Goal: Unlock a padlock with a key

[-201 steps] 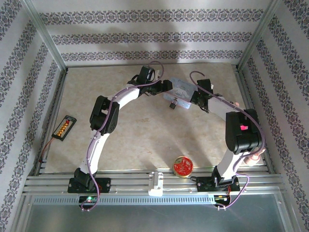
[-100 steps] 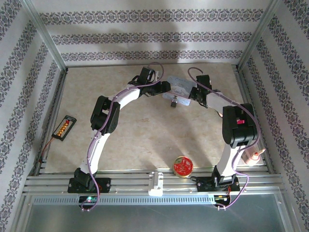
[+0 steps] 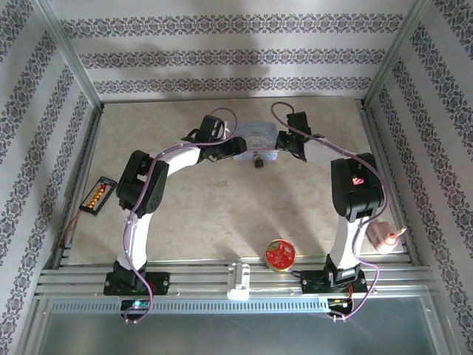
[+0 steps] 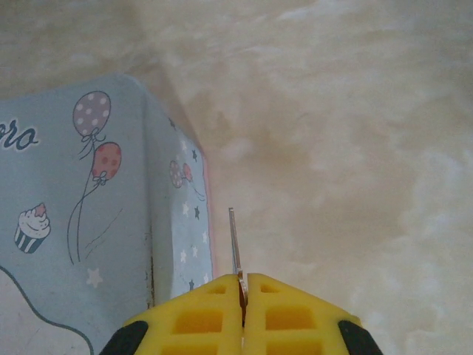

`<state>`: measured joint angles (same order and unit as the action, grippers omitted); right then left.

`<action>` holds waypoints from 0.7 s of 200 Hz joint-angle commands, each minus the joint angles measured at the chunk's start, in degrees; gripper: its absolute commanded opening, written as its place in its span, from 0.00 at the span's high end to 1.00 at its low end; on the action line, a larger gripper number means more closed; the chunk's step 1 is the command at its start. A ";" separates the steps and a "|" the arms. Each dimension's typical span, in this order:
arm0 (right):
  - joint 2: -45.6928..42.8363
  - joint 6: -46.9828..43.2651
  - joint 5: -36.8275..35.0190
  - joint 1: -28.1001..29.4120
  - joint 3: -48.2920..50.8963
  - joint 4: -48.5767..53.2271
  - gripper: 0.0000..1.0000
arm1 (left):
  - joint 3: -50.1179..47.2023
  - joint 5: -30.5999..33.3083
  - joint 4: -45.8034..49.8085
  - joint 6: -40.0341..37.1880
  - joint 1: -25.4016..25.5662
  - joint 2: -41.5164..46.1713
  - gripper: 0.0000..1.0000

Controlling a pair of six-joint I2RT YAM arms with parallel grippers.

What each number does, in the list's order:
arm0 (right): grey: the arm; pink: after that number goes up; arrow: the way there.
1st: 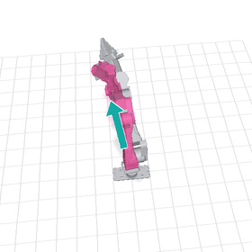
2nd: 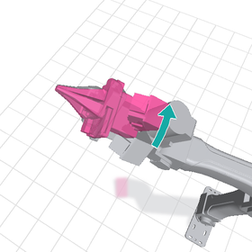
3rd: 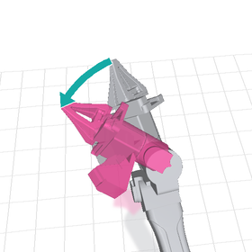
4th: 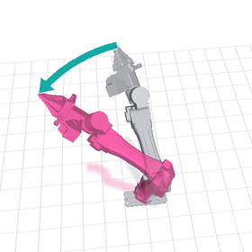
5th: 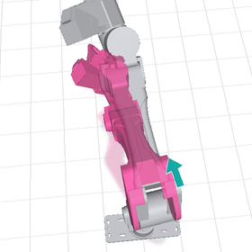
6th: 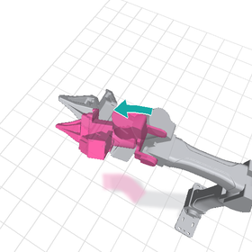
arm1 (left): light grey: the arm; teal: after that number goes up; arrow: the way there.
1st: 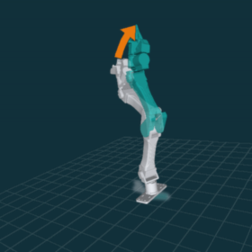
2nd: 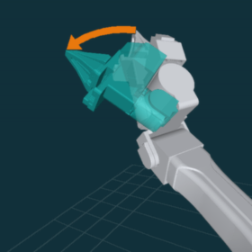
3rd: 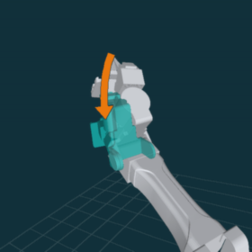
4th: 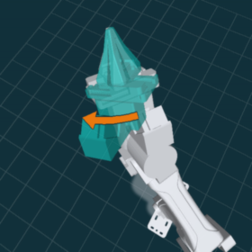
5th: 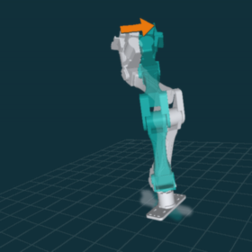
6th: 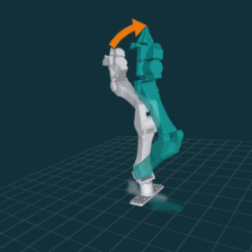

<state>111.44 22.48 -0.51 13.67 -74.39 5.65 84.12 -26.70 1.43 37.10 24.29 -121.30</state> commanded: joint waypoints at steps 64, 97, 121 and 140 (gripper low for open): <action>0.21 5.75 13.53 15.24 2.91 -5.68 1.00 | -22.99 -0.07 -9.23 7.40 1.85 15.14 0.29; -1.93 9.22 11.30 16.18 5.58 -6.49 1.00 | -26.30 5.14 -6.20 6.63 -0.66 20.06 0.26; -5.29 9.49 10.80 15.69 7.06 -5.81 1.00 | -27.23 6.22 -5.78 6.45 -2.94 21.43 0.26; -7.85 10.05 11.13 15.51 8.54 -5.62 1.00 | -26.83 5.21 -6.00 6.58 -4.48 21.12 0.25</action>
<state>107.31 30.11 2.46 26.48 -68.12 -2.37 57.12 -20.05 -2.37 43.38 21.06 -100.73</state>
